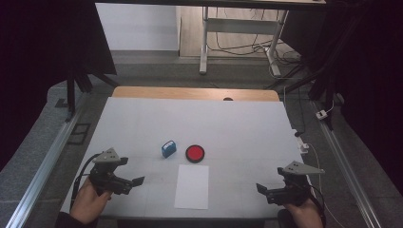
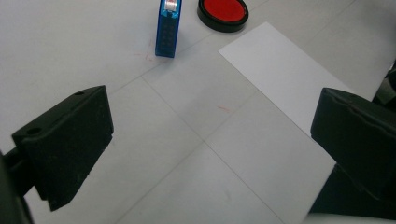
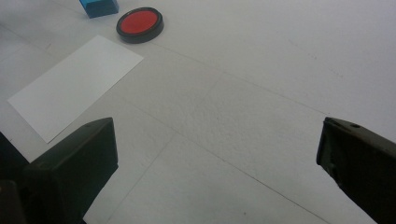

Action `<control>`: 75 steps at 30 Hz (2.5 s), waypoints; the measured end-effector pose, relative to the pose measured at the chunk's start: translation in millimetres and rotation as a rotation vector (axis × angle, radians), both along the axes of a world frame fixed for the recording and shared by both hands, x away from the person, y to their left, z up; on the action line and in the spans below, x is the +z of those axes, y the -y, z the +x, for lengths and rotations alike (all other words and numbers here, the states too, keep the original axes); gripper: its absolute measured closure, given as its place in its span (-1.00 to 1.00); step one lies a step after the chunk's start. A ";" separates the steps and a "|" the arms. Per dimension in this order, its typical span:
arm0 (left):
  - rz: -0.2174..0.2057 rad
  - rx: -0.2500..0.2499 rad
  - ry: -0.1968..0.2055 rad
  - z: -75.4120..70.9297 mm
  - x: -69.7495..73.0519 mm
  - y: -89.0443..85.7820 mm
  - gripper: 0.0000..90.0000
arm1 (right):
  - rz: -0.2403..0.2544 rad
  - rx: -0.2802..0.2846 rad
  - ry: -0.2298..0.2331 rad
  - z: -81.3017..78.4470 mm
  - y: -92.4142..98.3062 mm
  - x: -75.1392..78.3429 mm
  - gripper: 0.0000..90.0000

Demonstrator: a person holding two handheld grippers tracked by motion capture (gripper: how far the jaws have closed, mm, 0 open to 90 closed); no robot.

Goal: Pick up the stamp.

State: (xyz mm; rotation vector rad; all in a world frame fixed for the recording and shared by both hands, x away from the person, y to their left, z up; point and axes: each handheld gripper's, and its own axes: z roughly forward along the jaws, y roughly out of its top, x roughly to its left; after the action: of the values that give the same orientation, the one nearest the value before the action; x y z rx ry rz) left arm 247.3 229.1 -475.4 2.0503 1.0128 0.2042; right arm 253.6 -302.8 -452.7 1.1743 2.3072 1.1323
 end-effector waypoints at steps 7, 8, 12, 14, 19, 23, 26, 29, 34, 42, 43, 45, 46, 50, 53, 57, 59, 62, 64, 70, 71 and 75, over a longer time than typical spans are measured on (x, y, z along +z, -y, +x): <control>0.044 -0.015 0.013 11.0 -0.1 7.8 -1.00 | -0.001 0.001 -0.002 0.2 -0.4 -0.2 -1.00; 0.051 -0.019 0.018 14.5 -0.6 9.9 -1.00 | -0.001 0.002 -0.002 0.2 -0.4 -0.2 -1.00; 0.058 -0.020 0.022 21.1 -0.6 12.9 -1.00 | -0.002 0.002 -0.003 0.4 -0.5 -0.3 -1.00; 0.062 -0.026 0.017 25.1 -0.8 14.2 -1.00 | -0.002 0.003 -0.003 0.4 -0.6 -0.4 -1.00; 0.074 -0.029 0.011 34.6 -1.8 19.6 -1.00 | -0.002 0.004 -0.005 0.7 -0.7 -0.6 -1.00; 0.072 -0.039 0.025 41.7 -1.9 23.2 -1.00 | -0.006 0.005 -0.007 0.8 -0.9 -0.6 -1.00; 0.077 -0.033 0.029 47.8 -2.5 25.3 -1.00 | -0.004 0.004 -0.007 0.9 -0.9 -0.7 -1.00; 0.083 -0.031 0.037 53.8 -3.1 28.0 -1.00 | -0.004 0.004 -0.009 0.9 -0.9 -0.6 -1.00; 0.089 -0.035 0.040 63.3 -3.4 34.7 -1.00 | -0.005 0.005 -0.011 1.1 -1.0 -0.7 -1.00; 0.097 -0.044 0.045 74.5 -4.0 45.6 -0.99 | -0.007 0.003 -0.012 1.1 -1.0 -0.7 -1.00; 0.097 -0.044 0.045 74.5 -4.0 45.6 -0.99 | -0.007 0.004 -0.013 1.1 -1.0 -0.7 -1.00; 0.103 -0.047 0.048 79.2 -4.4 48.8 -0.99 | -0.007 0.004 -0.012 1.1 -1.0 -0.7 -1.00; 0.106 -0.049 0.047 80.9 -4.7 50.1 -0.99 | -0.007 0.004 -0.013 1.1 -1.0 -0.7 -1.00; 0.119 -0.057 0.042 88.9 -7.3 55.0 -1.00 | -0.009 0.006 -0.013 1.2 -1.0 -0.8 -1.00; 0.131 -0.072 0.036 95.2 -9.0 58.7 -1.00 | -0.009 0.006 -0.013 1.2 -1.0 -0.8 -1.00; 0.157 -0.085 0.035 101.9 -9.9 65.1 -1.00 | -0.008 0.005 -0.014 1.2 -1.1 -0.8 -1.00; 0.162 -0.091 0.033 105.2 -11.3 68.5 -1.00 | -0.008 0.005 -0.015 1.2 -1.1 -0.8 -1.00; 0.173 -0.098 0.034 110.0 -13.4 73.0 -1.00 | -0.008 0.006 -0.015 1.2 -1.0 -0.8 -1.00; 0.176 -0.101 0.029 113.4 -14.6 75.9 -1.00 | -0.008 0.006 -0.015 1.3 -1.0 -0.9 -1.00; 0.188 -0.105 0.024 123.3 -19.2 80.4 -1.00 | -0.008 0.007 -0.016 1.5 -0.7 -1.0 -1.00; 0.188 -0.103 0.021 124.1 -20.2 81.4 -1.00 | -0.008 0.007 -0.017 1.5 -0.7 -1.0 -1.00; 0.201 -0.109 0.024 125.4 -22.3 84.0 -1.00 | -0.009 0.005 -0.017 1.3 -0.8 -1.0 -1.00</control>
State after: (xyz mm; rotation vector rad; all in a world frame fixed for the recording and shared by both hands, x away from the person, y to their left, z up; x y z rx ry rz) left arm 372.6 145.1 -497.7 2.2722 0.8925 0.2821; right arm 254.9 -301.9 -453.7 1.1800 2.3271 1.1172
